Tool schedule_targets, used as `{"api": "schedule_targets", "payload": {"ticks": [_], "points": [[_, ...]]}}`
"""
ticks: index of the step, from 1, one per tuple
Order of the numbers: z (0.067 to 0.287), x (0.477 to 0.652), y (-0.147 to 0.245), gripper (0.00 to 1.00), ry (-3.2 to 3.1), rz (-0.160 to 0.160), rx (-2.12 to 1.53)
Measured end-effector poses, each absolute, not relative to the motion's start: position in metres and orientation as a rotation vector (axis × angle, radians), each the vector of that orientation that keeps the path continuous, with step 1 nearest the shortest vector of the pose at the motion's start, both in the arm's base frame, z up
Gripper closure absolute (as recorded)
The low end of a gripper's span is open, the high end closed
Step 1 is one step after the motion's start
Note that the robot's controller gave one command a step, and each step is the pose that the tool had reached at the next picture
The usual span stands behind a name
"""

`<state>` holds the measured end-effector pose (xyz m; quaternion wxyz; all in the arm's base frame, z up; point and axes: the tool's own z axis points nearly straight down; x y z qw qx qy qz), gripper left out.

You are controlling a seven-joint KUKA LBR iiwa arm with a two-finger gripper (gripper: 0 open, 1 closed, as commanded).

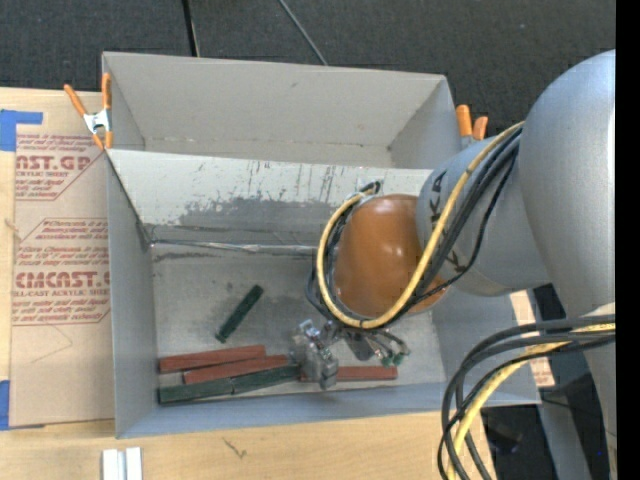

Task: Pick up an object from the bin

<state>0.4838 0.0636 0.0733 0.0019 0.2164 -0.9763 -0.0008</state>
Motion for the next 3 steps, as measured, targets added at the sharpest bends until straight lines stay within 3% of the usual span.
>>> {"api": "schedule_targets", "payload": {"ticks": [1, 2, 3], "points": [[0.074, 0.486, 0.064, 0.00, -3.073, -0.002, 0.681], [0.074, 0.486, 0.064, 0.00, -3.073, -0.002, 0.681], [0.071, 0.492, 0.102, 0.00, -3.075, 0.000, 0.664]]}}
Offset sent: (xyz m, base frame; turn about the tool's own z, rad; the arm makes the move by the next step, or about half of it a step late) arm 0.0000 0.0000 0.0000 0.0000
